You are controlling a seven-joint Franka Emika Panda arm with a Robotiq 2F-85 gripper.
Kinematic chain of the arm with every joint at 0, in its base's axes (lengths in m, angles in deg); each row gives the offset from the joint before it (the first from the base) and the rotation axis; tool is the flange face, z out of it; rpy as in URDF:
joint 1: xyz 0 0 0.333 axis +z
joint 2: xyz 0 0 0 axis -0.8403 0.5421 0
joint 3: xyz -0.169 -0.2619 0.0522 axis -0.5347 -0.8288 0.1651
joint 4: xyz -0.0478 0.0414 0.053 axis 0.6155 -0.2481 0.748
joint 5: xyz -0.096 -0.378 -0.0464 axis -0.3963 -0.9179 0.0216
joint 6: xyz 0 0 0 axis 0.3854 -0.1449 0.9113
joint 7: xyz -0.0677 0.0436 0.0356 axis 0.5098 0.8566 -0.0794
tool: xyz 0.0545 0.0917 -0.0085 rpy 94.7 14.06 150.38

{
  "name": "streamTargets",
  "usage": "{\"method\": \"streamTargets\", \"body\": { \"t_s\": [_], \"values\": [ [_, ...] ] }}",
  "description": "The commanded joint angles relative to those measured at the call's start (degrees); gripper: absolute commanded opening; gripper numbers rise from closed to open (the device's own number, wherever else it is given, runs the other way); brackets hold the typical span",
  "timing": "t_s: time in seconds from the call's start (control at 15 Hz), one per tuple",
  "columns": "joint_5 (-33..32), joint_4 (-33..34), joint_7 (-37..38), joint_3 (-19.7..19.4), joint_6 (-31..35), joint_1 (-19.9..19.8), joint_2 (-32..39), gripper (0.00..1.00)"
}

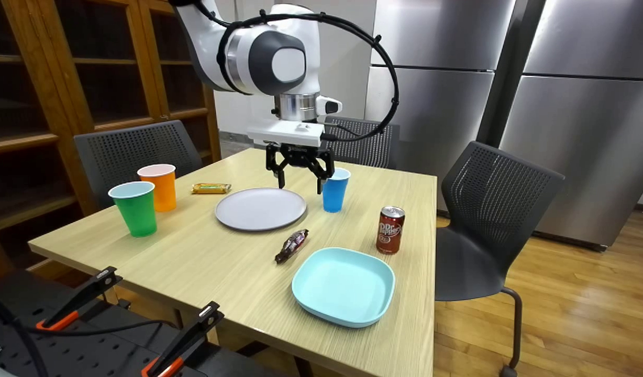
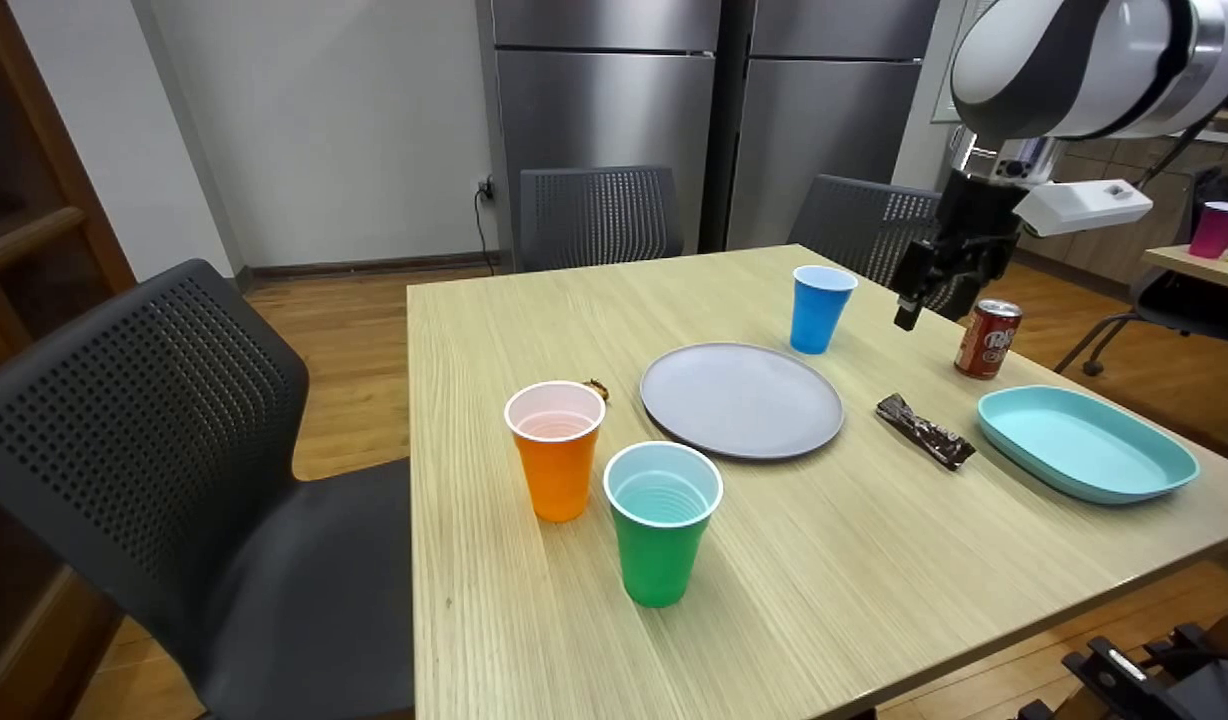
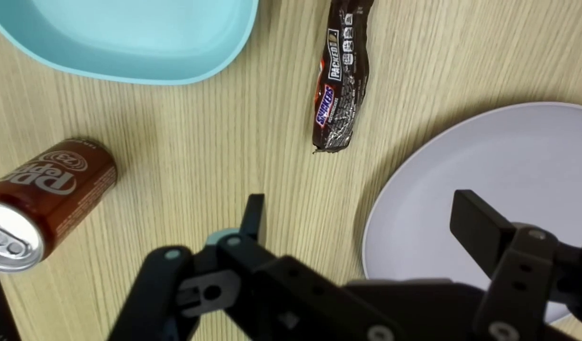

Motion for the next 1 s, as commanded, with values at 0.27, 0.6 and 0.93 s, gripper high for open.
{"method": "streamTargets", "body": {
  "t_s": [0.27,0.6,0.93],
  "values": [
    [-0.6,1.5,1.2,4.8,0.5,-3.7,7.1,1.00],
    [-1.7,3.0,4.1,4.0,2.6,-3.8,11.7,1.00],
    [-2.0,5.1,5.8,4.0,4.4,-3.9,15.3,1.00]
  ]
}}
